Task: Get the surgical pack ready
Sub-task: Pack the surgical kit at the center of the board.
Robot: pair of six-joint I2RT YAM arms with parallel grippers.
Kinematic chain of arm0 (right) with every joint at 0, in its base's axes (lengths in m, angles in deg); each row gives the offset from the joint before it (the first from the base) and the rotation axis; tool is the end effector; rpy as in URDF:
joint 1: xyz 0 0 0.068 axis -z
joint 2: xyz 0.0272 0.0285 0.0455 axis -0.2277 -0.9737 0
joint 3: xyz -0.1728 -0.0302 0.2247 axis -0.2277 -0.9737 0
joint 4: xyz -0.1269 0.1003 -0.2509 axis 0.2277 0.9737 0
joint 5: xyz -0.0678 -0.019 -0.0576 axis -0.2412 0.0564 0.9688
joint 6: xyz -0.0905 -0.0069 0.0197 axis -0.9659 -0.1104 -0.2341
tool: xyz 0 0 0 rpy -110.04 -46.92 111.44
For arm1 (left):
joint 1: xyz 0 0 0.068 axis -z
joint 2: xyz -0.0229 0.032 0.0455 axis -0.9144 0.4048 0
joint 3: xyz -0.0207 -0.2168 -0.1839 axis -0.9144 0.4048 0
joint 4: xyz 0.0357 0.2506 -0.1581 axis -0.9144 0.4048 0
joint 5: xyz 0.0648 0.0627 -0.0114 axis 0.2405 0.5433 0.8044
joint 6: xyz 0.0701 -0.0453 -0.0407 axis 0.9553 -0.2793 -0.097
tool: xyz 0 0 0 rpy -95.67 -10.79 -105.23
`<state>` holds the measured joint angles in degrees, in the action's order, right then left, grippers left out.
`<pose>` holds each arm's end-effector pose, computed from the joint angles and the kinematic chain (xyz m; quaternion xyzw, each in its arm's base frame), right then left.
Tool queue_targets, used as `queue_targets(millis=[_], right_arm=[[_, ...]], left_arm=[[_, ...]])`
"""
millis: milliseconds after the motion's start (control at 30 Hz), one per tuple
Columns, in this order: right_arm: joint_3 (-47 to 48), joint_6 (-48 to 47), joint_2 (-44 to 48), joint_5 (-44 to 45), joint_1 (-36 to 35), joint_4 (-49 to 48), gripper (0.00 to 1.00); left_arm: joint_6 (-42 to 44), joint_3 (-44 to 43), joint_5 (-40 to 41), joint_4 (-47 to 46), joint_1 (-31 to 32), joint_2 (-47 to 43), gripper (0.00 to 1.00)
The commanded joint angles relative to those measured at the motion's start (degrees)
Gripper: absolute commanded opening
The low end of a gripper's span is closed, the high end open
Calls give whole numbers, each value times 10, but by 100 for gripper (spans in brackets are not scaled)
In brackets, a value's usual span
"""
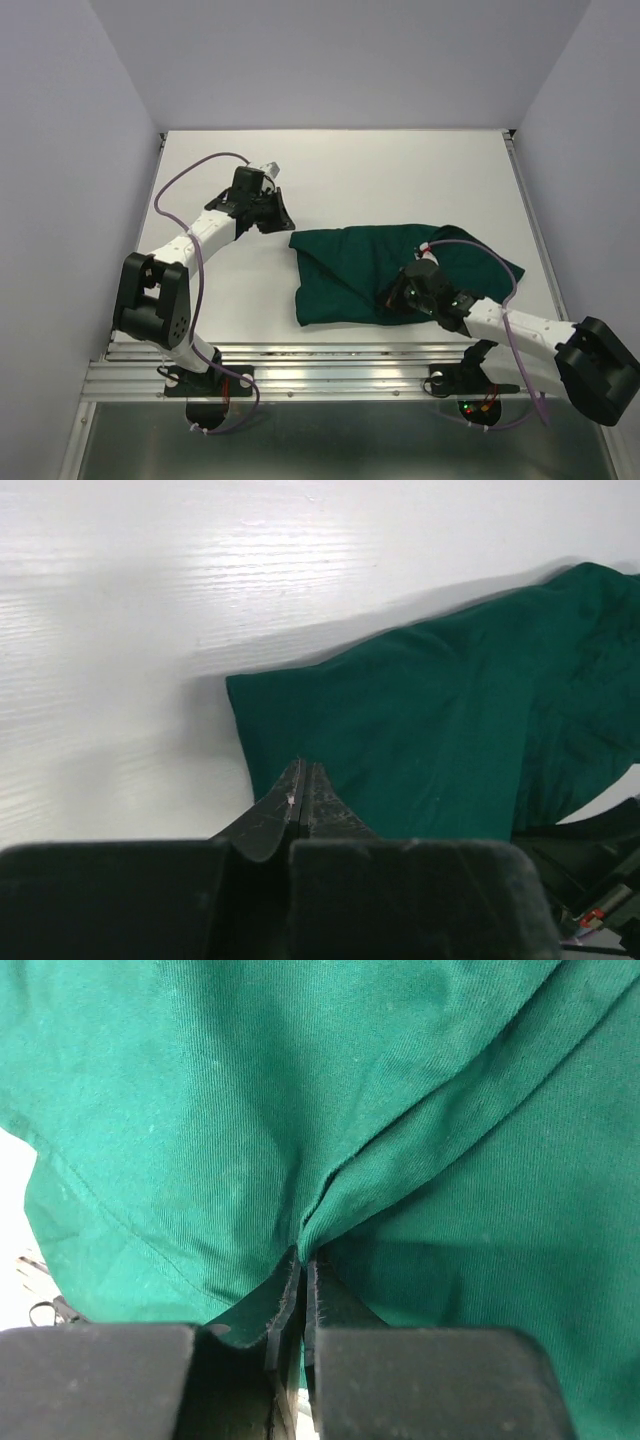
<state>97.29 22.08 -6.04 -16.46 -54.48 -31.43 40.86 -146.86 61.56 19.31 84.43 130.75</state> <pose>0.1921 0.1638 0.1057 0.1468 0.9050 0.2916 0.2728 0.3819 -0.1550 0.2081 0.0267 0.8949 -0.2907 0.3375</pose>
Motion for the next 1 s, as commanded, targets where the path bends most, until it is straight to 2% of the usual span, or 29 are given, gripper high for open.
queue_targets(millis=[0,200,233,267,333,367,467,500,600,667,700,767,800,867,967], right_arm=[[-23,-2,-26,8,-2,-6,1],[-12,-21,-65,23,-2,10,1],[-6,-30,-65,29,-2,23,8],[0,-36,-65,35,-2,54,31],[23,-52,-49,58,-2,100,35],[31,-58,-40,66,-2,116,43],[68,-71,6,104,-2,177,52],[77,-71,16,124,-2,191,58],[113,-79,50,148,-2,219,61],[132,-87,53,152,-2,209,60],[136,-92,50,150,-2,201,57],[144,-102,18,145,-2,172,43],[153,-104,4,134,-2,162,26],[160,-101,-37,121,-2,134,10],[154,-93,-76,94,-2,90,3]], left_arm=[[17,-32,-36,-27,22,-9,0],[21,-45,-37,-27,31,-4,0],[22,-47,-34,-25,31,-3,0],[25,-49,-33,-20,31,0,0],[27,-59,-21,-8,31,2,0],[28,-62,-17,-4,31,5,0],[33,-68,-3,6,31,8,0],[33,-68,0,8,32,12,0],[32,-70,-6,12,38,27,0],[32,-69,-11,6,46,31,0],[32,-68,-12,3,57,33,0],[32,-62,-22,-1,62,35,0],[29,-49,-34,-9,65,32,0],[28,-33,-42,-30,66,26,0],[27,-11,-29,-26,68,36,0]])
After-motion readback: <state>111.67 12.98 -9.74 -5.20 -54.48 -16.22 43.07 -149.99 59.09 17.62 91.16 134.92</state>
